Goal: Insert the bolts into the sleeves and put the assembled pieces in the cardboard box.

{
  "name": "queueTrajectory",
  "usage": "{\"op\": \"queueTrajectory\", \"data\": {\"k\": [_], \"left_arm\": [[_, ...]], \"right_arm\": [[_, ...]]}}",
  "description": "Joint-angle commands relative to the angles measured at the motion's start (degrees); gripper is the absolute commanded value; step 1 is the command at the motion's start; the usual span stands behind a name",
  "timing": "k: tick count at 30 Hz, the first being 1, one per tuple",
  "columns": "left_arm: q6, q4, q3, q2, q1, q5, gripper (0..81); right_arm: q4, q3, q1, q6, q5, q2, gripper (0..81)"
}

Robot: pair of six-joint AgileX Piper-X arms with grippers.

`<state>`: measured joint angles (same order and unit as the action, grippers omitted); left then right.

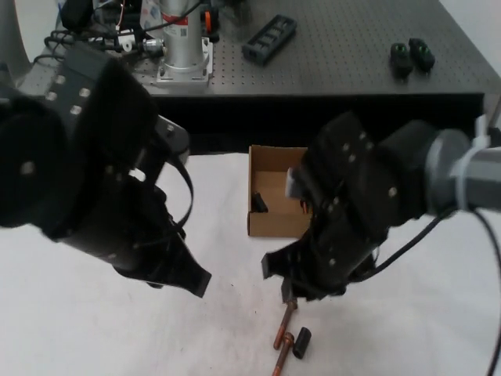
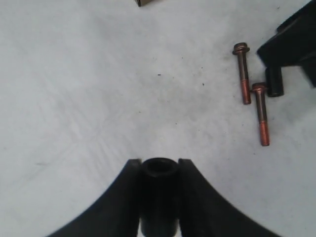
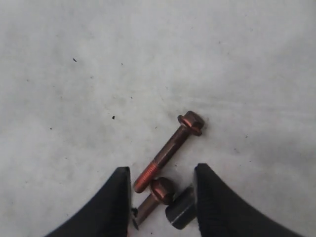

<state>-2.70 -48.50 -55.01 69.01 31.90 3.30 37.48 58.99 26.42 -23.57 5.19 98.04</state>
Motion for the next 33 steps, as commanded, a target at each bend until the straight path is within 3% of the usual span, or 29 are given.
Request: {"op": "queueTrajectory", "data": {"k": [1,20,22,27,29,31,33], "left_arm": [[1.08,0.56,0.24,-2.34,0.11,-0.11,0.6],[0.55,0.56,0.41,-2.86,0.11,-0.11,0.6],[0.55,0.56,0.41,-2.86,0.11,-0.11,0.6],[0.55,0.56,0.41,-2.86,0.11,-0.11,0.6],[0.55,0.56,0.41,-2.86,0.11,-0.11,0.6],[2.38,0.95,0.41,-2.86,0.11,0.51,0.6],[5.33,3.66,0.50,-2.86,0.11,5.37,0.6]], "right_arm": [[-0.95,0.02,0.43,-0.94,0.53,0.54,30.8],[-6.95,0.12,0.43,-4.33,0.53,9.53,29.7],[-7.32,0.12,0.43,-4.33,0.53,9.87,24.7],[-8.51,0.12,0.43,-2.21,0.53,10.06,0.7],[-9.27,0.12,0.43,-1.15,0.53,10.06,7.6],[-10.63,0.12,-0.12,-1.15,2.40,9.66,7.6],[-12.75,0.12,-1.05,-1.26,5.23,7.63,7.6]]}}
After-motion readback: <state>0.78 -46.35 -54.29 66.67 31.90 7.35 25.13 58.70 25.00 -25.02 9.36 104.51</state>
